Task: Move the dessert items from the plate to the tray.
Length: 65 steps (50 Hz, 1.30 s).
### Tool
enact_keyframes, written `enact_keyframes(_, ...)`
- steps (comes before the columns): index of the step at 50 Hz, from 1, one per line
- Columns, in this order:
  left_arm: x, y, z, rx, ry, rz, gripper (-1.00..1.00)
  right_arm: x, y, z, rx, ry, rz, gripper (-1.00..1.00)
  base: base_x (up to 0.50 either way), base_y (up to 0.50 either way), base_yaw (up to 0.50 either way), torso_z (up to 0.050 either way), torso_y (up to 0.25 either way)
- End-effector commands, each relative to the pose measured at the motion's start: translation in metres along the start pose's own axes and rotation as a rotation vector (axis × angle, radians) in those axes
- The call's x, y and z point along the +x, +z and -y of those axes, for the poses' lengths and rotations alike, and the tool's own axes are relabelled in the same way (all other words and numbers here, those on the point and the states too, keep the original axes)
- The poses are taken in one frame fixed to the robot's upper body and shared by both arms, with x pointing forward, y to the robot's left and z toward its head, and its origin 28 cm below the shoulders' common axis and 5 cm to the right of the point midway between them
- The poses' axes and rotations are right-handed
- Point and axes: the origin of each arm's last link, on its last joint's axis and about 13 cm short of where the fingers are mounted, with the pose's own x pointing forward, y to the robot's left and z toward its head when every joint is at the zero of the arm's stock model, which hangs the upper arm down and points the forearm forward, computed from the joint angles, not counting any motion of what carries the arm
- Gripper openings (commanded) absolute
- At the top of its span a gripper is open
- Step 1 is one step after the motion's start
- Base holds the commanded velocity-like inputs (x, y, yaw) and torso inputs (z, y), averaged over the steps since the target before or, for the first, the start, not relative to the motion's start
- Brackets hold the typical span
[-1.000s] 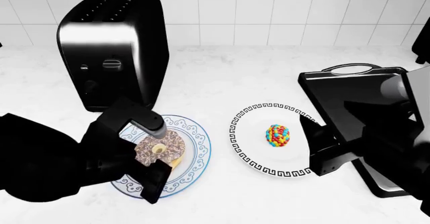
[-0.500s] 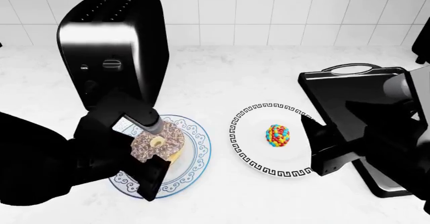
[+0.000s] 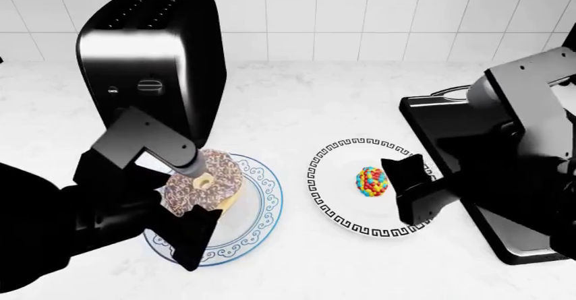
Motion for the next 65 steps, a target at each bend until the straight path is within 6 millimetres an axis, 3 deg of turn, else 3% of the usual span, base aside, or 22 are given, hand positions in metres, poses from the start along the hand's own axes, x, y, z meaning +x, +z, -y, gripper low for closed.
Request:
enact_keyframes(1, -0.004, 0.001, 0.000, -0.005, 0.008, 0.015, -1.00, 0.012, 0.016, -0.001, -0.007, 0.019, -0.085, 1.00, 0.00, 0.00, 0.00, 0.000, 0.000)
enact_keyframes(27, 0.003, 0.000, -0.002, -0.008, 0.007, 0.005, -1.00, 0.052, 0.012, 0.002, 0.009, 0.014, -0.205, 1.00, 0.00, 0.00, 0.00, 0.000, 0.000)
enact_keyframes(65, 0.004, -0.003, -0.004, -0.016, 0.010, 0.000, -1.00, 0.078, 0.011, 0.003, 0.007, 0.004, -0.238, 1.00, 0.00, 0.00, 0.00, 0.000, 0.000)
